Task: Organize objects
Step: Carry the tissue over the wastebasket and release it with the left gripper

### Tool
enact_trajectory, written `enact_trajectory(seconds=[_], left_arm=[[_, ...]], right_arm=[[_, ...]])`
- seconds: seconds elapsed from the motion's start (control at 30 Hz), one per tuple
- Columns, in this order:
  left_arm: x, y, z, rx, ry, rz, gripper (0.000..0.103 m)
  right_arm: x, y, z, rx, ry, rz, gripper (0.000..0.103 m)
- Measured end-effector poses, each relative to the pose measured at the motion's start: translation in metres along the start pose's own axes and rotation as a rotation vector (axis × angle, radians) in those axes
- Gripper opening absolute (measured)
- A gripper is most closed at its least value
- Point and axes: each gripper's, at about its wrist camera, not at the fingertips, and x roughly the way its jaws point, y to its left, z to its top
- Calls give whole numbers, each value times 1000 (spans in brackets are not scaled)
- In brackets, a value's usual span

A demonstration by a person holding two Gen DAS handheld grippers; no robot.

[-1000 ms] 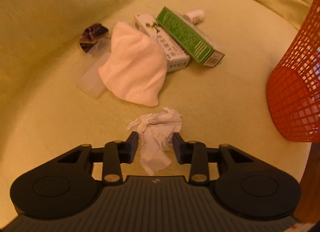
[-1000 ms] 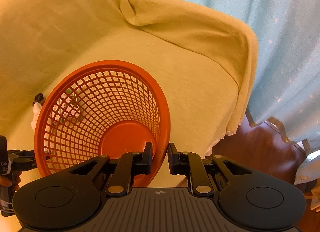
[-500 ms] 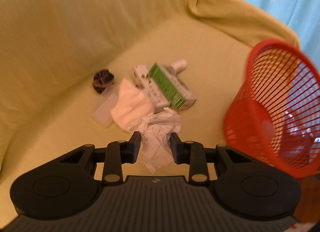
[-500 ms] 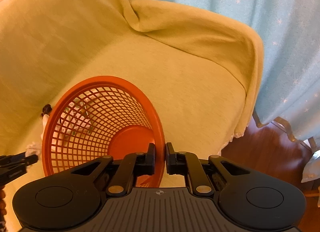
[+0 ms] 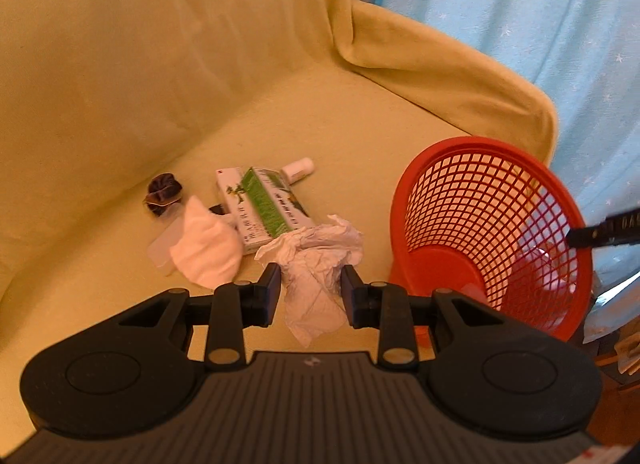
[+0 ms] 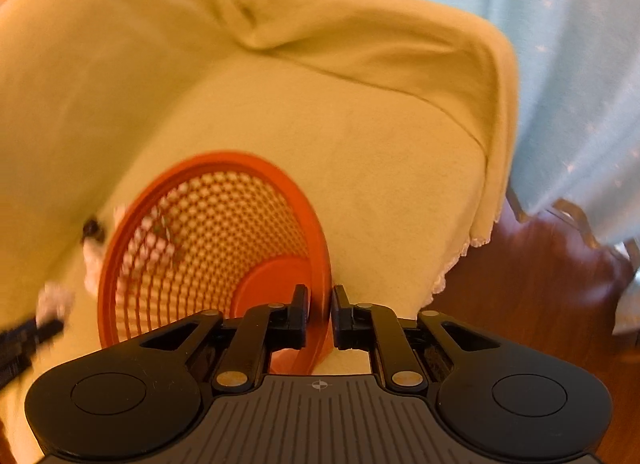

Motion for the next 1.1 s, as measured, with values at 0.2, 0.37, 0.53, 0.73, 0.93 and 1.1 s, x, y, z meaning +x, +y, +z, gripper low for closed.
enact_trajectory(seconds=[0.2, 0.37, 0.53, 0.73, 0.93, 1.1], left_arm=[[-4, -21, 1, 19, -1, -35, 27], [-14, -38, 3, 43, -5, -70, 27], [-22, -59, 6, 82, -6, -97, 28], [-26, -72, 4, 95, -3, -105, 28], [-27, -77, 3, 104, 0, -114, 28], [-25, -82, 0, 111, 10, -123, 28]], right_arm=[[9, -19, -12, 2, 74, 45, 24], [3, -32, -28, 55, 98, 124, 24], [-1, -34, -26, 129, 106, 118, 12], [-3, -22, -18, 134, 107, 78, 9], [-4, -10, -13, 106, 90, 74, 8], [-2, -9, -13, 94, 80, 74, 8]])
